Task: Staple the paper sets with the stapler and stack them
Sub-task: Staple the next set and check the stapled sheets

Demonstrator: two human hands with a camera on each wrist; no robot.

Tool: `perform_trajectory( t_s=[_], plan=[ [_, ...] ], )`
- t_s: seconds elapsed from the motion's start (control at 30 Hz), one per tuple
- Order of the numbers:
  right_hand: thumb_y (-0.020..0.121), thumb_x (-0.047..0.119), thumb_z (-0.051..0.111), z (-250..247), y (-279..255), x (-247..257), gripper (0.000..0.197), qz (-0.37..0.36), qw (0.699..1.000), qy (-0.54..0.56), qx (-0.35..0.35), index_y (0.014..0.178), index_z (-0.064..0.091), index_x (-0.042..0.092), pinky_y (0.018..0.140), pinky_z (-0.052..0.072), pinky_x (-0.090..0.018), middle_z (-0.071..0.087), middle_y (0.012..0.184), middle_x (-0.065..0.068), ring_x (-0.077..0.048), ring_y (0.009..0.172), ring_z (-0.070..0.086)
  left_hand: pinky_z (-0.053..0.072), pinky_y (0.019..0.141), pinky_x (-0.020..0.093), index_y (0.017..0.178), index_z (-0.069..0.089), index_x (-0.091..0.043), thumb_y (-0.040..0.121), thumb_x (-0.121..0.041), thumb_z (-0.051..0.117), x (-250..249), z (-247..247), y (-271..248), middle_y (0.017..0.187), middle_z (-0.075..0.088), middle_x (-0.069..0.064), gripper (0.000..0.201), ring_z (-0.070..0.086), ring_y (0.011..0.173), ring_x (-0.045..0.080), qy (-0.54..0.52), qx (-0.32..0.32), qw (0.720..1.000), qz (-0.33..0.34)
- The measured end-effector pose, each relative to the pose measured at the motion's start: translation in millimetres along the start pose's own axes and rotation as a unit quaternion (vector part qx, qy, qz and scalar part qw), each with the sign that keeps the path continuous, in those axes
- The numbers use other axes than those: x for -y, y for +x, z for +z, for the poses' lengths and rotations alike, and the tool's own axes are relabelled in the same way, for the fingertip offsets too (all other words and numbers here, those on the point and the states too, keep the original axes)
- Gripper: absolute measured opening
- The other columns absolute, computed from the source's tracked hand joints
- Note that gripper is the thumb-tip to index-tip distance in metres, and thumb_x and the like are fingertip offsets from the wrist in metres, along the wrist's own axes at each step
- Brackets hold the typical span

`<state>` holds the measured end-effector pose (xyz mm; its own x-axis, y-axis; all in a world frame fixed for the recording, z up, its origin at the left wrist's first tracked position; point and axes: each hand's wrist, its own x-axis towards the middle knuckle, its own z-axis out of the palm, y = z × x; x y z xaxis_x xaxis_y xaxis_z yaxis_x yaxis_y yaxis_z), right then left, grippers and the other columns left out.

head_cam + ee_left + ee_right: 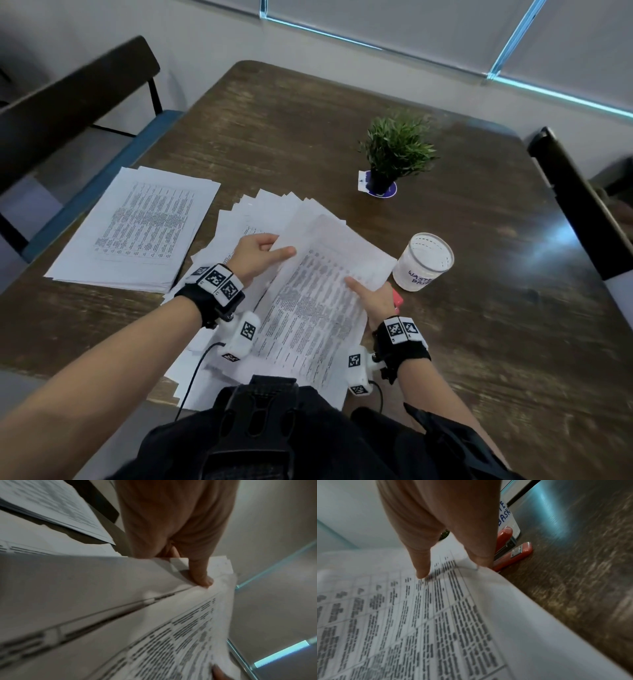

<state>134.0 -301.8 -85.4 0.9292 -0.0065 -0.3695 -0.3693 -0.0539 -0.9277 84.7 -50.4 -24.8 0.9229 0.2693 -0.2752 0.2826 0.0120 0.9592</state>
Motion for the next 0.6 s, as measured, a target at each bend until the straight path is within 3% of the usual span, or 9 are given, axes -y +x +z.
perform_trajectory(
  t_s=[0.07, 0.13, 0.2, 0.27, 0.37, 0.43, 0.53, 0.6],
  plan=[
    [0.056, 0.028, 0.094, -5, 3, 4, 0.071, -0.013, 1.0, 0.014, -0.014, 0.117, 0.062, 0.013, 0.093, 0.053, -0.044, 0.071, 0.111, -0.003, -0.022, 0.105, 0.066, 0.057, 0.08, 0.028, 0.108, 0.066, -0.011, 0.081, -0.026, 0.076, -4, 11, -4, 0.102, 0.073, 0.004, 0.033, 0.07, 0.097, 0.02, 0.024, 0.025, 0.999, 0.018],
    [0.046, 0.039, 0.096, -9, 3, 13, 0.081, -0.03, 0.999, 0.015, -0.026, 0.117, 0.063, 0.019, 0.097, 0.05, -0.047, 0.071, 0.111, 0.001, -0.021, 0.109, 0.065, 0.054, 0.074, 0.021, 0.107, 0.063, -0.018, 0.077, -0.03, 0.08, -9, 21, -10, 0.099, 0.07, -0.005, 0.036, 0.067, 0.093, 0.011, 0.061, 0.069, 0.995, 0.025],
    [0.054, 0.031, 0.094, -9, -6, 32, 0.065, -0.06, 0.998, 0.033, 0.002, 0.112, 0.066, 0.02, 0.095, 0.052, -0.049, 0.073, 0.109, -0.001, -0.022, 0.106, 0.067, 0.054, 0.076, 0.023, 0.109, 0.063, -0.017, 0.073, -0.026, 0.083, -10, 29, -10, 0.101, 0.07, -0.004, 0.042, 0.067, 0.094, 0.012, 0.092, 0.079, 0.992, 0.045],
    [0.064, 0.018, 0.089, -7, -14, 52, 0.047, -0.089, 0.994, 0.064, 0.024, 0.106, 0.068, 0.016, 0.093, 0.053, -0.05, 0.074, 0.106, -0.006, -0.026, 0.102, 0.069, 0.058, 0.077, 0.032, 0.113, 0.064, -0.009, 0.078, -0.021, 0.079, -17, 34, -7, 0.106, 0.071, 0.005, 0.04, 0.069, 0.094, 0.02, 0.087, 0.027, 0.994, 0.064],
    [0.065, 0.014, 0.085, -5, -28, 88, 0.048, -0.137, 0.98, 0.137, 0.052, 0.109, 0.067, 0.003, 0.093, 0.052, -0.052, 0.071, 0.11, -0.016, -0.034, 0.105, 0.067, 0.058, 0.069, 0.022, 0.118, 0.064, -0.005, 0.086, -0.014, 0.071, -43, 37, -6, 0.105, 0.069, 0.004, 0.033, 0.068, 0.089, 0.016, 0.015, -0.059, 0.992, 0.11],
    [0.067, 0.013, 0.084, -3, -34, 110, 0.044, -0.164, 0.973, 0.151, 0.057, 0.107, 0.069, 0.0, 0.089, 0.054, -0.047, 0.071, 0.107, -0.019, -0.034, 0.104, 0.068, 0.057, 0.072, 0.019, 0.113, 0.066, -0.005, 0.086, -0.012, 0.071, -63, 34, -8, 0.096, 0.07, -0.003, 0.028, 0.068, 0.086, 0.008, -0.051, -0.079, 0.983, 0.155],
    [0.066, 0.014, 0.085, 0, -43, 139, 0.037, -0.218, 0.966, 0.127, 0.053, 0.1, 0.072, 0.005, 0.088, 0.054, -0.045, 0.073, 0.103, -0.016, -0.032, 0.101, 0.069, 0.056, 0.074, 0.021, 0.1, 0.068, -0.011, 0.084, -0.007, 0.072, -87, 32, -16, 0.087, 0.074, -0.011, 0.017, 0.07, 0.086, 0.004, -0.101, -0.042, 0.973, 0.205],
    [0.068, 0.011, 0.085, 5, -49, 153, 0.034, -0.251, 0.961, 0.107, 0.054, 0.099, 0.072, 0.007, 0.088, 0.056, -0.043, 0.074, 0.102, -0.012, -0.029, 0.1, 0.07, 0.054, 0.074, 0.018, 0.099, 0.067, -0.014, 0.082, -0.005, 0.073, -105, 33, -23, 0.086, 0.074, -0.014, 0.02, 0.071, 0.088, 0.004, -0.1, -0.004, 0.966, 0.239]
  ],
)
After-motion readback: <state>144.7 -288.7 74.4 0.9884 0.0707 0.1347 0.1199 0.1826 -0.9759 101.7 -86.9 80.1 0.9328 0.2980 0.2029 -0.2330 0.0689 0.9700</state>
